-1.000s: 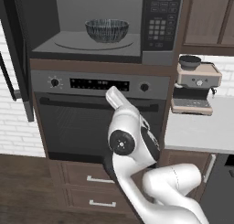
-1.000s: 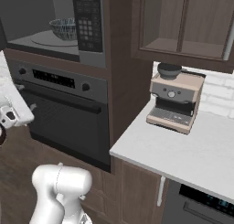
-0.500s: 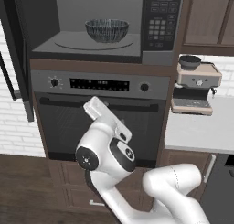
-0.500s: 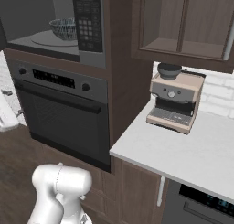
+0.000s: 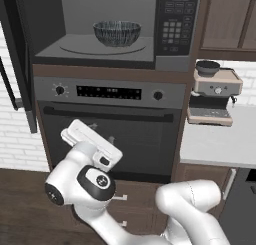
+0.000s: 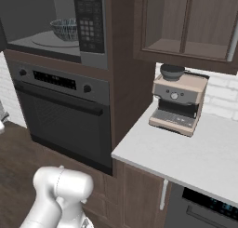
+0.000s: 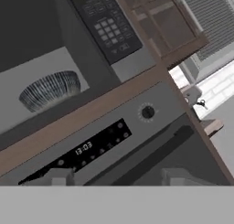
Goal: Open the microwave, place the bowl with waffle inside the microwave, then close the microwave door and turn it on.
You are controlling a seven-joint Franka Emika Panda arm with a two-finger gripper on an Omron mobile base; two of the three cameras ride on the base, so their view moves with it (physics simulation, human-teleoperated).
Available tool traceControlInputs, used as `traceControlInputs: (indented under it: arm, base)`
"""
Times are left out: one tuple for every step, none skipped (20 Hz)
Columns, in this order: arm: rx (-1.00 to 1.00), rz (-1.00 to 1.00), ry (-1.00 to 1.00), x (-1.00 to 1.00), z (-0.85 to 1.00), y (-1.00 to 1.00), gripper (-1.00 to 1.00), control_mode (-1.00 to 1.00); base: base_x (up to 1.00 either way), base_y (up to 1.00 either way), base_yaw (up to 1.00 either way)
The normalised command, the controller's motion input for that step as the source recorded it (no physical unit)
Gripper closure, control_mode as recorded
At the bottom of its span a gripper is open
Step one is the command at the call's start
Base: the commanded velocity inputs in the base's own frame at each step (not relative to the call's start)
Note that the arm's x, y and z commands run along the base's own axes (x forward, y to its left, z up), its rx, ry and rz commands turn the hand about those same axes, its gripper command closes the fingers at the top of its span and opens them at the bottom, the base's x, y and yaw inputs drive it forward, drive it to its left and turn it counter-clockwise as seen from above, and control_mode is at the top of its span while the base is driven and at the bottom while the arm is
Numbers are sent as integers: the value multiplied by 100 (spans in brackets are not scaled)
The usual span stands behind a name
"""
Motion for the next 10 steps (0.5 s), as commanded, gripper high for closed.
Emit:
traceControlInputs:
  arm:
    - [-17, -9, -6, 0, -6, 49, 100, -100]
    - [-17, -7, -8, 0, -4, 51, 100, -100]
    - [-17, -4, -10, 0, 0, 54, 100, -100]
    - [-18, 0, -7, 0, 0, 66, 100, -100]
    - [-17, 0, -7, 0, 0, 69, 100, -100]
    - [-16, 0, -9, 0, 0, 70, 100, -100]
    - [-14, 0, -12, 0, 0, 68, 100, -100]
    - [-13, 0, -12, 0, 0, 67, 100, -100]
    - [-13, 0, -13, 0, 0, 70, 100, -100]
    - [-12, 0, -13, 0, 0, 71, 100, -100]
  base:
    - [0, 0, 0]
    - [0, 0, 0]
    - [0, 0, 0]
    - [0, 0, 0]
    - [0, 0, 0]
    - [0, 0, 0]
    - [0, 0, 0]
    - [0, 0, 0]
    - [0, 0, 0]
    - [0, 0, 0]
